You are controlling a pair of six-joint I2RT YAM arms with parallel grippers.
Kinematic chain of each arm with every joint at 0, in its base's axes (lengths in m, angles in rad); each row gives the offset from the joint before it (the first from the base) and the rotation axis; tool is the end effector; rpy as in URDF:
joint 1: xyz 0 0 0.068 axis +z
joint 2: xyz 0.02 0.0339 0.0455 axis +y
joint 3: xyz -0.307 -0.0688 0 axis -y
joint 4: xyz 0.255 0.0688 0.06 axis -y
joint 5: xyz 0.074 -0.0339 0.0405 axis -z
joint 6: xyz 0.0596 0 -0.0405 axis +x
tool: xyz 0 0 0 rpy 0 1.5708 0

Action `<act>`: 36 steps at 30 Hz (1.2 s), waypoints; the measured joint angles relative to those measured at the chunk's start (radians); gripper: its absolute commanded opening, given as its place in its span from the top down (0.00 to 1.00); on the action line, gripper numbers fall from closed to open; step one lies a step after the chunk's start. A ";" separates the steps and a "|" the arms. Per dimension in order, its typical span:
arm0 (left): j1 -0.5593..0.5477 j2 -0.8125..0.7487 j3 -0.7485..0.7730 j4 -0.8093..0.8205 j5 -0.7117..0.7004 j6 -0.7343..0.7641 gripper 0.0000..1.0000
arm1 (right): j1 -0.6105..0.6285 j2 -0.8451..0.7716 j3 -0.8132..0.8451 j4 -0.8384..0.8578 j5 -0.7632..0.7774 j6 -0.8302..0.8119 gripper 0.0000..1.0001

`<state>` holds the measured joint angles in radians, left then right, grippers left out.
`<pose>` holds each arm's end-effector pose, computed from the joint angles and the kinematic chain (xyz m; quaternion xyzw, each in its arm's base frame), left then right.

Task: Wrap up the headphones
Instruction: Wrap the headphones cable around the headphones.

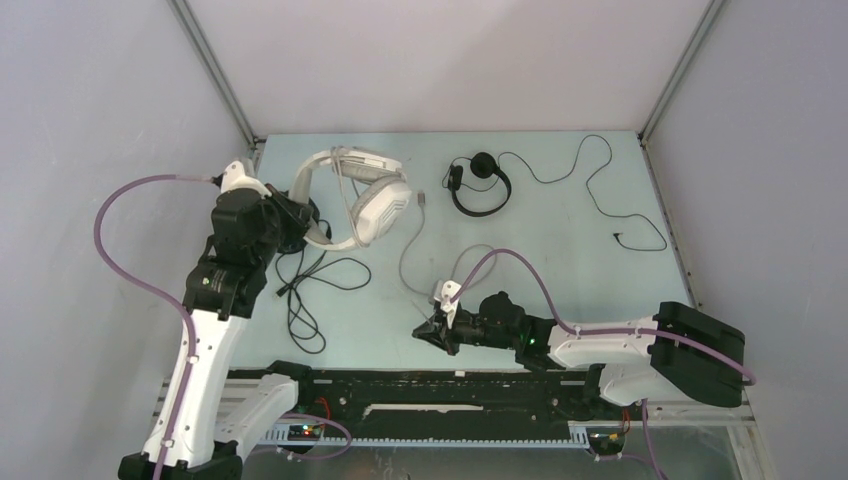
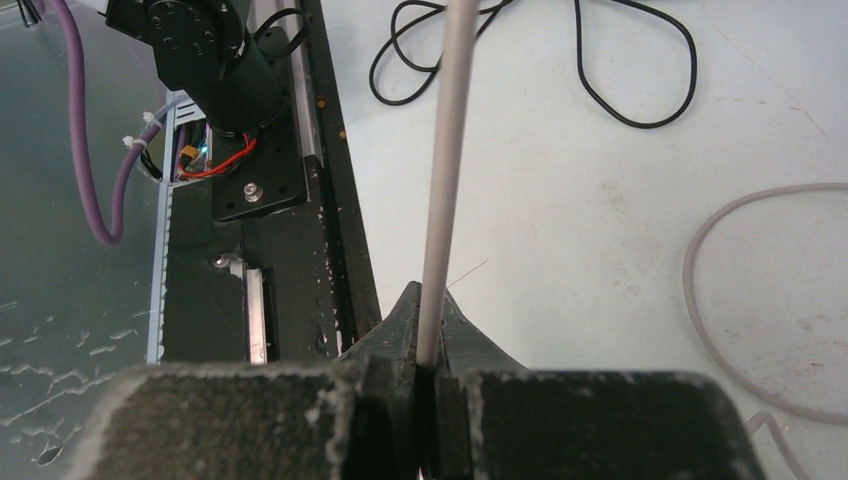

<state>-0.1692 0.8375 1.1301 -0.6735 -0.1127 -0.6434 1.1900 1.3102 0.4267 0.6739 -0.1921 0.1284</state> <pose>0.1638 -0.0212 0.4231 -0.2249 0.7963 -0.1783 0.5325 0.0930 0.2629 0.2235 -0.4437 0.6366 0.4426 0.4495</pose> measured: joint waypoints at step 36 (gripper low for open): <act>0.006 -0.022 0.013 0.021 0.752 0.235 1.00 | -0.292 -0.074 0.000 0.022 0.021 0.042 0.92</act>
<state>-0.1635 0.8154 1.1427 -0.6529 0.6395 -0.4084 0.8978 1.2358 0.4271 0.6956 -0.1715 0.1707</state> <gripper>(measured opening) 0.094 0.110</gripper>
